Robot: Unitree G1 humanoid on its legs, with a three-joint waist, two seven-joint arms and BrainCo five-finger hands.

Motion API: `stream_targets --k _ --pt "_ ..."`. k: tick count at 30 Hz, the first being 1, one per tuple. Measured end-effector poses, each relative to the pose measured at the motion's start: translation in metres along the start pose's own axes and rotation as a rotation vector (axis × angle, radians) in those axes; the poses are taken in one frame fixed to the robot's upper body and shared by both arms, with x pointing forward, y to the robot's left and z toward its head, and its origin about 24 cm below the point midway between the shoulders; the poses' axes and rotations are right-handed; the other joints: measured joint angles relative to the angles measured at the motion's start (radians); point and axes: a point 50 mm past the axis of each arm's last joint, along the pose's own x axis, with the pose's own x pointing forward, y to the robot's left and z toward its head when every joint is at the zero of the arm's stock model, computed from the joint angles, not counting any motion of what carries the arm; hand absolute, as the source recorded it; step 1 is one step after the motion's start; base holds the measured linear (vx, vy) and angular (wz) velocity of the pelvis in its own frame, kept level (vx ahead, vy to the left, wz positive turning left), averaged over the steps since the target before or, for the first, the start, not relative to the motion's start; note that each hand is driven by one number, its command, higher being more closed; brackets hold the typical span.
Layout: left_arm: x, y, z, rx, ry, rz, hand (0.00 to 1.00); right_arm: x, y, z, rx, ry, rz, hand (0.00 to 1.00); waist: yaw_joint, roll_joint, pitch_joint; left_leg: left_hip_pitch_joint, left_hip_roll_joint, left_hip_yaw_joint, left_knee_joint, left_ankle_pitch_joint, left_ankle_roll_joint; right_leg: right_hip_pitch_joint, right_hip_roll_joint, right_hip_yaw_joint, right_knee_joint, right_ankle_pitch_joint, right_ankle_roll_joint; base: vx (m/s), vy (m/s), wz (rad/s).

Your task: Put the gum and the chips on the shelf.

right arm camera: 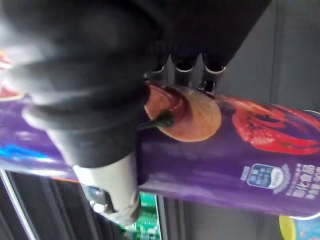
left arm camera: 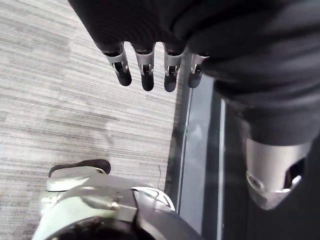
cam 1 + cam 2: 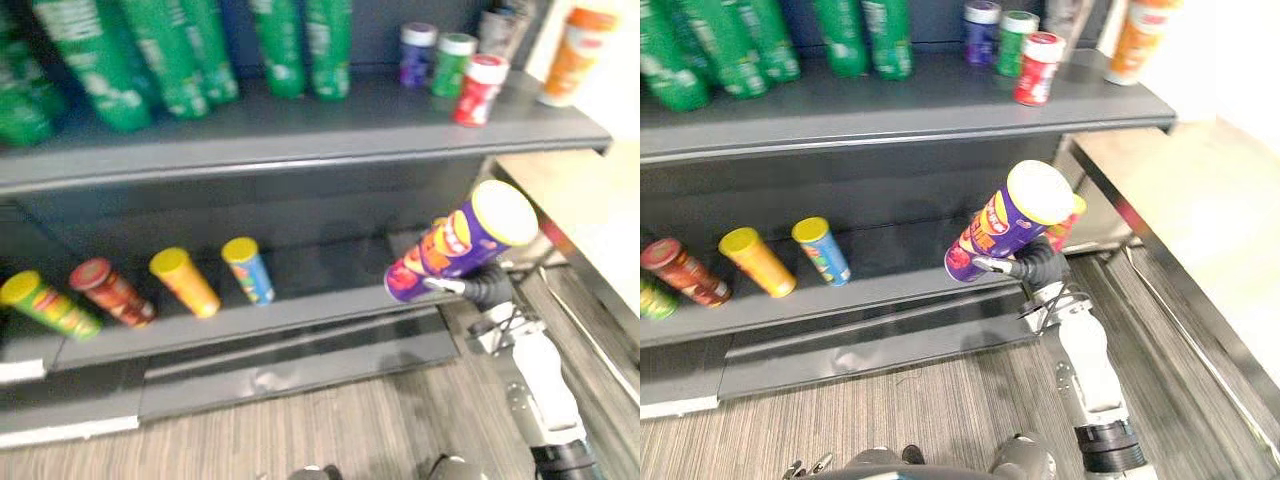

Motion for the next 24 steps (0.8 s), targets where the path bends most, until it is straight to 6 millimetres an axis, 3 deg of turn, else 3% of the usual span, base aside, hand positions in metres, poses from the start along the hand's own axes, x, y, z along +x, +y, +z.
stream_targets --k 3,5,8,13,24 --pt "-0.001 0.002 -0.003 0.008 0.018 0.002 0.00 0.000 0.006 -0.002 0.015 0.000 0.013 1.00 0.006 -0.013 -0.004 -0.042 -0.008 -0.071 0.075 -0.023 -0.019 0.011 0.063 0.061 -0.186 0.034 0.051 0.08 -0.103 0.75" --pt "-0.001 0.001 -0.005 0.013 0.035 -0.001 0.00 -0.002 0.007 -0.004 0.019 0.010 0.013 1.00 0.019 -0.017 -0.006 -0.053 0.000 -0.094 0.113 -0.045 -0.041 0.062 0.081 0.054 -0.269 0.019 0.087 0.13 -0.183 0.33" --pt "-0.002 -0.005 -0.007 0.003 0.038 -0.017 0.00 -0.001 0.006 -0.003 0.018 0.007 0.009 1.00 0.037 -0.008 -0.004 -0.062 0.032 -0.086 0.110 -0.044 -0.067 0.091 0.129 0.046 -0.364 0.000 0.088 0.11 -0.160 -0.16" --pt "-0.005 -0.005 -0.012 -0.004 0.044 -0.016 0.00 -0.008 0.000 -0.005 0.018 0.015 -0.029 1.00 0.013 -0.007 -0.003 -0.001 0.056 -0.086 0.006 -0.002 -0.117 0.134 0.171 0.035 -0.407 -0.012 0.068 0.05 -0.129 -0.02" --pt "-0.006 0.000 -0.011 -0.003 0.006 -0.004 0.00 -0.024 0.000 -0.013 0.026 0.054 -0.055 1.00 -0.012 -0.025 -0.016 0.068 0.029 -0.069 -0.188 0.084 -0.128 0.139 0.174 0.033 -0.445 -0.012 0.067 0.02 -0.013 0.01"
